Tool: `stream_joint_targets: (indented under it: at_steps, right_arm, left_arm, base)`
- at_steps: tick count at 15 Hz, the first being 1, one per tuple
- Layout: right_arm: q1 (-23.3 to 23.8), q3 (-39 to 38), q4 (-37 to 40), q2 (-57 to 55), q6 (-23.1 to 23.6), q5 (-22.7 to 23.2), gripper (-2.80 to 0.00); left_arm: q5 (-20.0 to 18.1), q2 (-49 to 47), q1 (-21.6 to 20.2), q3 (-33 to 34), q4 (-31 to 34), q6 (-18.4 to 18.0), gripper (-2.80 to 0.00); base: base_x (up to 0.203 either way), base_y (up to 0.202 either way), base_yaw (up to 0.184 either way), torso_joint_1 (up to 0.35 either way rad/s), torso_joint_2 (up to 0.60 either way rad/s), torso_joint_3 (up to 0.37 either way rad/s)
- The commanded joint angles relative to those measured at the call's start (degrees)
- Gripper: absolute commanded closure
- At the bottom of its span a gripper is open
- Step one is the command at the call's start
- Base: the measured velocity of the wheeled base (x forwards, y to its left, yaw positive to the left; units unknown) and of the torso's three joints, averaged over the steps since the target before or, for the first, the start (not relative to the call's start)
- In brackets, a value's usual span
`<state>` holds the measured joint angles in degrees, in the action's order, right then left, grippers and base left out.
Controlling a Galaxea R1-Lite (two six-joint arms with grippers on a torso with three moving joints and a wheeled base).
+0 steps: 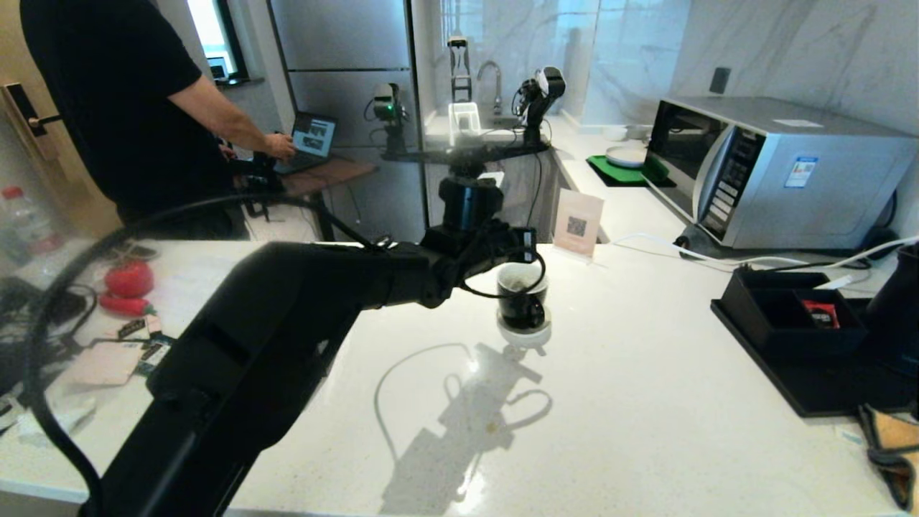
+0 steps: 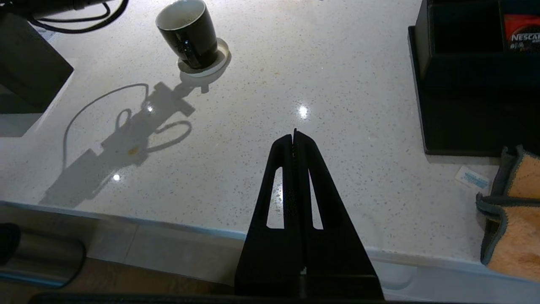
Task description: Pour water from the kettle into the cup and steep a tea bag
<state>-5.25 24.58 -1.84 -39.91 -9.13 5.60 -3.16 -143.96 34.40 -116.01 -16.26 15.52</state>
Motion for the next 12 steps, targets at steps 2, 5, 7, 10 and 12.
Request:
stream_joint_targets:
  at_steps: [2, 5, 7, 10, 12]
  right_arm:
    - [0.0, -0.8, 0.1, 1.2, -0.5, 0.0, 0.00]
    - [0.0, -1.7, 0.1, 2.0, -0.5, 0.0, 0.00]
    - [0.1, -1.7, 0.2, 2.7, -0.9, -0.1, 0.00]
    - [0.1, -2.2, 0.2, 4.6, -1.1, -0.2, 0.00]
    - [0.1, -2.4, 0.2, 6.3, -1.1, -0.3, 0.00]
  left_arm:
    - [2.2, -3.2, 0.0, 0.1, 0.2, -1.2, 0.00]
    - [4.0, -3.9, 0.0, 0.2, 0.4, -1.9, 0.00]
    - [4.1, -3.1, 0.0, 0.2, 1.2, -1.9, 0.00]
    - [5.1, -1.3, 0.2, 0.4, 1.8, -1.8, 0.00]
    - [5.7, 2.0, 0.4, 1.4, 2.5, -1.7, 0.00]
  base:
    - [0.000, 0.000, 0.000, 0.000, 0.00, 0.000]
    - [0.000, 0.000, 0.000, 0.000, 0.00, 0.000]
    - [0.000, 0.000, 0.000, 0.000, 0.00, 0.000]
    - [0.000, 0.000, 0.000, 0.000, 0.00, 0.000]
    - [0.000, 0.000, 0.000, 0.000, 0.00, 0.000]
